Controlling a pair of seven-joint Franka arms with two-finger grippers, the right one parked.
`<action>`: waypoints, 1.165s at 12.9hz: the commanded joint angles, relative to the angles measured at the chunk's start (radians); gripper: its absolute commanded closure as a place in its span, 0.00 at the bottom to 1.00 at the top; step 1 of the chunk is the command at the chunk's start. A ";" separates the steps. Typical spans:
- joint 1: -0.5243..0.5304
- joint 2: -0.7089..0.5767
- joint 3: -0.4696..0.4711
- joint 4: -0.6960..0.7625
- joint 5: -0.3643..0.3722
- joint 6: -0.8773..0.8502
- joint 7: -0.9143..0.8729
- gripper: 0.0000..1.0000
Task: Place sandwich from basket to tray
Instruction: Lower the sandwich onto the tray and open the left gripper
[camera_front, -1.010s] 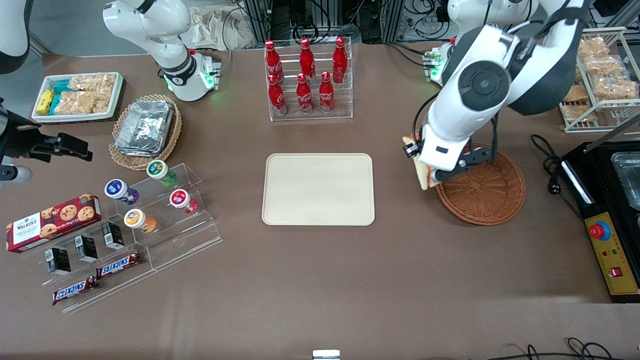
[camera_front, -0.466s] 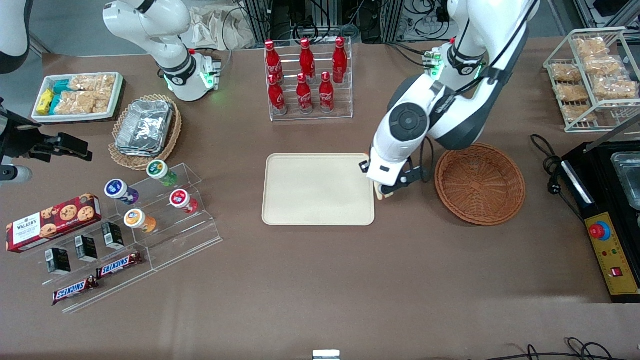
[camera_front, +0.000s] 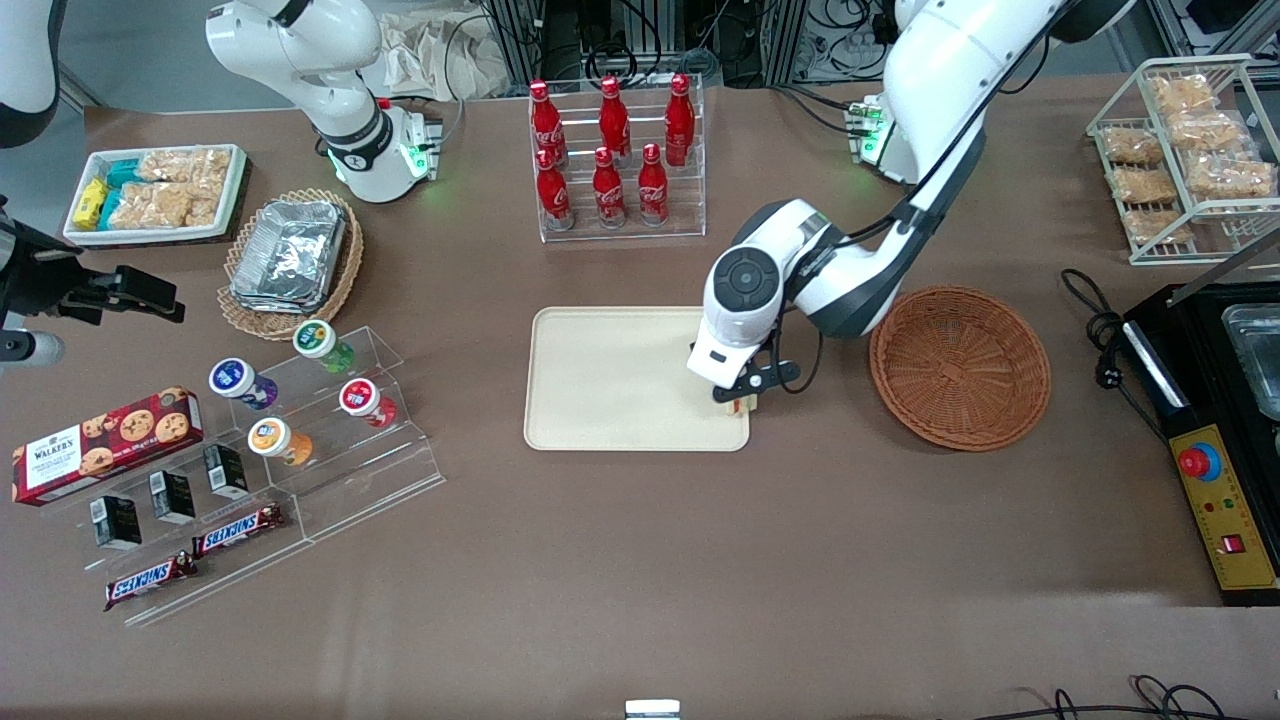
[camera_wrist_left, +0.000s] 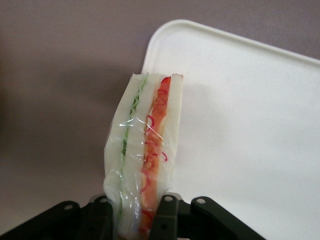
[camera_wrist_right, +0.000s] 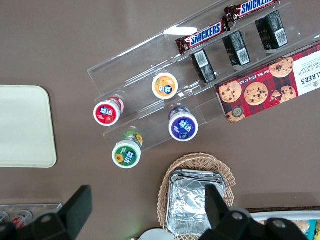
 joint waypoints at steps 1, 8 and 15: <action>-0.019 0.049 0.005 0.023 0.071 0.040 -0.019 1.00; -0.029 0.088 0.006 0.030 0.129 0.073 -0.020 0.00; -0.011 0.007 0.003 0.047 0.103 -0.040 -0.019 0.00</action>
